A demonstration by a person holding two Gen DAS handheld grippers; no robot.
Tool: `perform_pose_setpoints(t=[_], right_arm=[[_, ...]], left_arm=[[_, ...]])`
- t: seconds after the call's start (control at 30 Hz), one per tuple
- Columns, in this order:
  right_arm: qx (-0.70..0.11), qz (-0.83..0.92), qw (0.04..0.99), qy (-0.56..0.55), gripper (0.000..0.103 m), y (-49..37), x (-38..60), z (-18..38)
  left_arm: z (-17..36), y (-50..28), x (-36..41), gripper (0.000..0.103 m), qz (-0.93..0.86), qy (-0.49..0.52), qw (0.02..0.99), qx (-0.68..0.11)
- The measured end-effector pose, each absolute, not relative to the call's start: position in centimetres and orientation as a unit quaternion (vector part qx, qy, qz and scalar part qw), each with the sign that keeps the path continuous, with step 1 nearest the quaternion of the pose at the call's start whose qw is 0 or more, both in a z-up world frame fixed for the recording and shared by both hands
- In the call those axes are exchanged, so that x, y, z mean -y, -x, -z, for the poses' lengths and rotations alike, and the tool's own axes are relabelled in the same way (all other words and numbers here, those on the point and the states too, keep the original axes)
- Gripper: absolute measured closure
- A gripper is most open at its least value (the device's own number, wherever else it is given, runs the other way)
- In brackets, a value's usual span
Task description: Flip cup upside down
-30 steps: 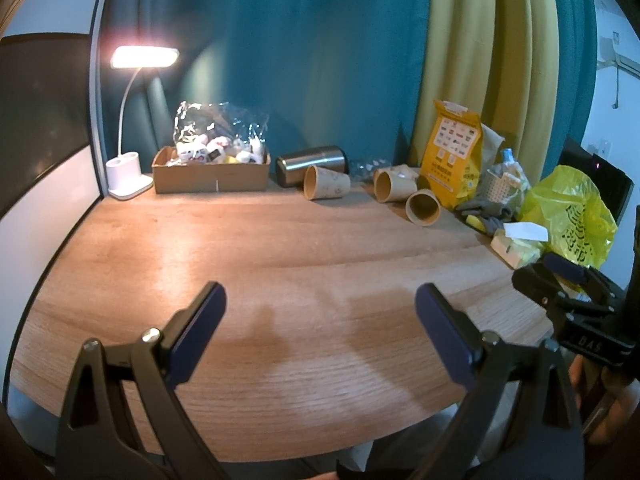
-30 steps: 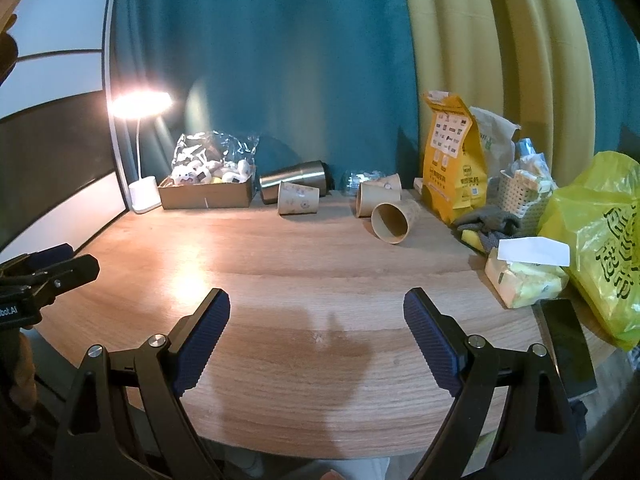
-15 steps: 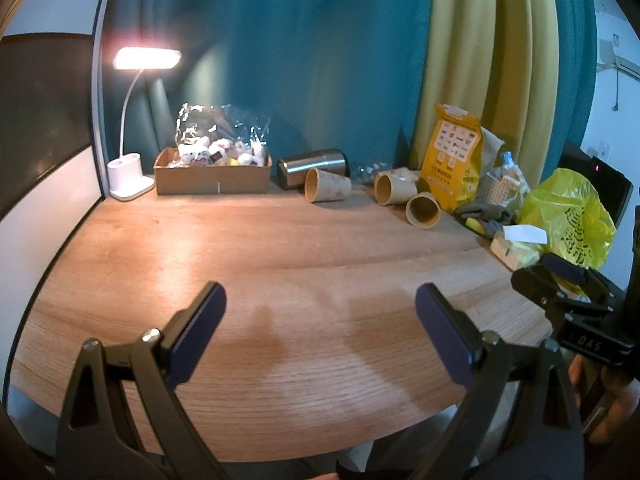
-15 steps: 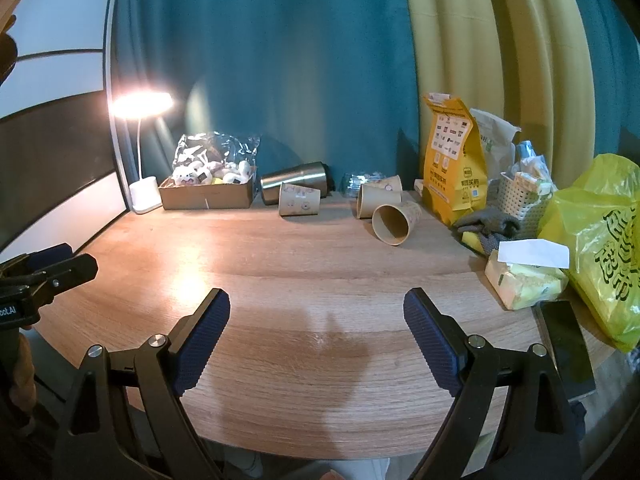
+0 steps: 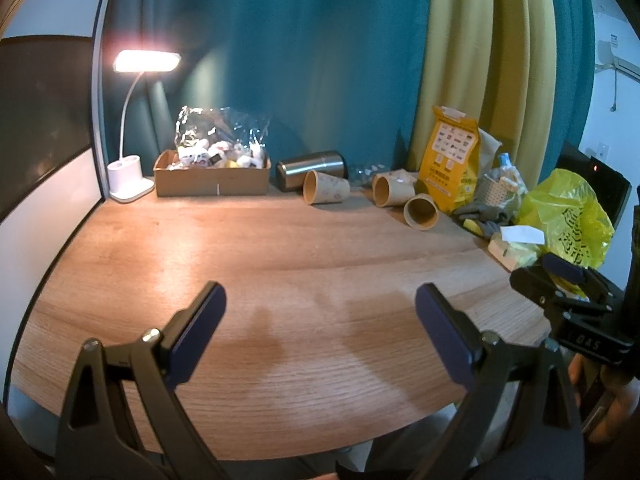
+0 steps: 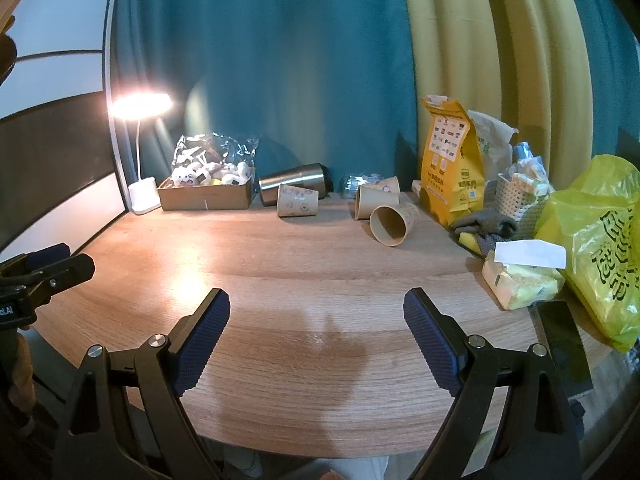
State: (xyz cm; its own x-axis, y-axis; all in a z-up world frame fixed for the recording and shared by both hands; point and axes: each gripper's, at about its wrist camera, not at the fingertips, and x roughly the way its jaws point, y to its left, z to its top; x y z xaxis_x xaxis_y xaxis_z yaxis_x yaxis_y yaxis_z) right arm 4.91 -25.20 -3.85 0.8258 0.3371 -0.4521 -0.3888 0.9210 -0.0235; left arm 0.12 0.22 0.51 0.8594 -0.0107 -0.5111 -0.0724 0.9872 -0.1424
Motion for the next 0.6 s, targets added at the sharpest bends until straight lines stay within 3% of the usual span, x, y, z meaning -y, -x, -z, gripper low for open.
perform_pose_setpoints(t=[0.6], right_arm=[[-0.226, -0.190, 0.954, 0.057, 0.012, -4.85, 25.33, 3.70]], left_arm=[[-0.67, 0.08, -0.15, 0.006, -0.015, 0.078, 0.961, -0.266]])
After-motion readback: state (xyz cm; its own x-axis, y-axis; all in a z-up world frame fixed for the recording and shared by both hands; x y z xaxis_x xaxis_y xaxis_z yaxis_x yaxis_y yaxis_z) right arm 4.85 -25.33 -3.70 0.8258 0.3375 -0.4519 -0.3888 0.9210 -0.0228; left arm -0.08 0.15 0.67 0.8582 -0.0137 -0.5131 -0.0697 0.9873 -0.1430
